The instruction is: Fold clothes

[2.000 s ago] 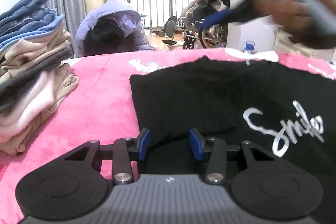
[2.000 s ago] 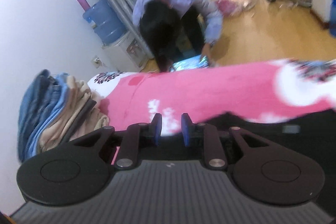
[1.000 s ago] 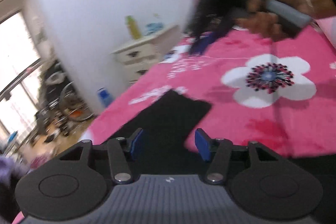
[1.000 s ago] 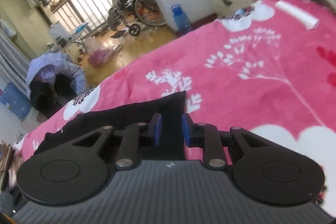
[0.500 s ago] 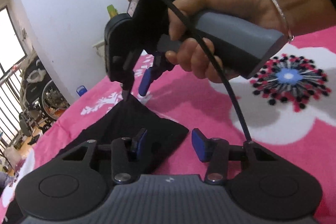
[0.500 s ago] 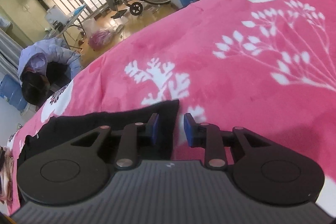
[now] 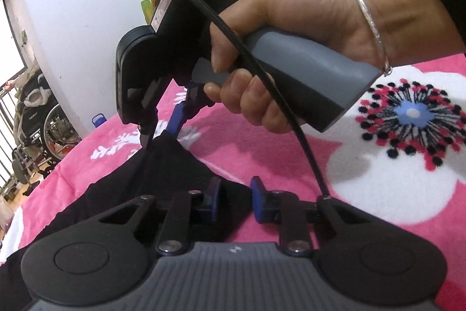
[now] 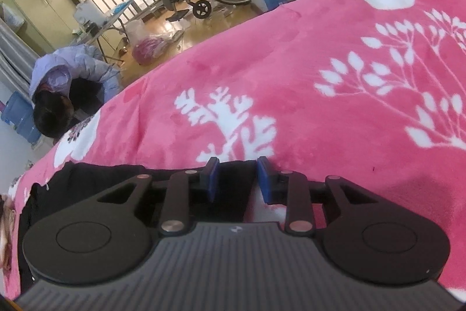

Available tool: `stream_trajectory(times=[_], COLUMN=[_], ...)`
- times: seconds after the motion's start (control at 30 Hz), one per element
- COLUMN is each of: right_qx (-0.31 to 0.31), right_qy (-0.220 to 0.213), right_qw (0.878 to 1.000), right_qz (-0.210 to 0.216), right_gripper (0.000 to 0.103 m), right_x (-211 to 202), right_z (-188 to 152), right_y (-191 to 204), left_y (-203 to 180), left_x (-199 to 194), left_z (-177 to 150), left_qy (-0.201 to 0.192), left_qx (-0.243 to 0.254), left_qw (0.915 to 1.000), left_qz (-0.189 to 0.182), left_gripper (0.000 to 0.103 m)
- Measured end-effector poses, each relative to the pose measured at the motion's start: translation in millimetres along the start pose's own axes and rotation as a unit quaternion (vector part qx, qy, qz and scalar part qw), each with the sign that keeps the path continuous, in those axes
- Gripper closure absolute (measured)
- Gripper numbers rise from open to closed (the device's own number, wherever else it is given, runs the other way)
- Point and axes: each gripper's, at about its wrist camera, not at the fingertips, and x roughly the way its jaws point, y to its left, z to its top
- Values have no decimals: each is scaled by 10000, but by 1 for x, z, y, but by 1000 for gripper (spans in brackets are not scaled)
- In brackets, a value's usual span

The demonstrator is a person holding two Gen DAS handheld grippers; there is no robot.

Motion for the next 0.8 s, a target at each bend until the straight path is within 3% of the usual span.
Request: stream_trajectory(times=[0.23,0.3,0.4,0.53,0.67,0.8], right_qx=[39,9,93,204,187,30], right_qy=[69,56,25,-100,-248,-347], right_qw=[9999,9999,9998,9997,9995,9991], right_qz=[-64,-143,-158,-84,22,230], right_gripper=[77,83,98,99,99,99], right_x=[1,2,0,-7,-16,-25], right_z=[2,2,2,2,4,7], right_y=[0,1,-1,1,12,36], left_y=[0,-3,4,21,43,64], left_x=[-5,-9,-11,-19,-37,-60], left_z=[1,3,6,8,5,-2], left_qy=[56,65,133,141,90,-107], left_qx=[-60,-35,-358,-993,-1821,-2758], left_qw=[10000,10000,9993,9950,9832,9611], left_qz=[-32,-23,-46,-36,-18,112], left_gripper=[81,83,95,96,96,96])
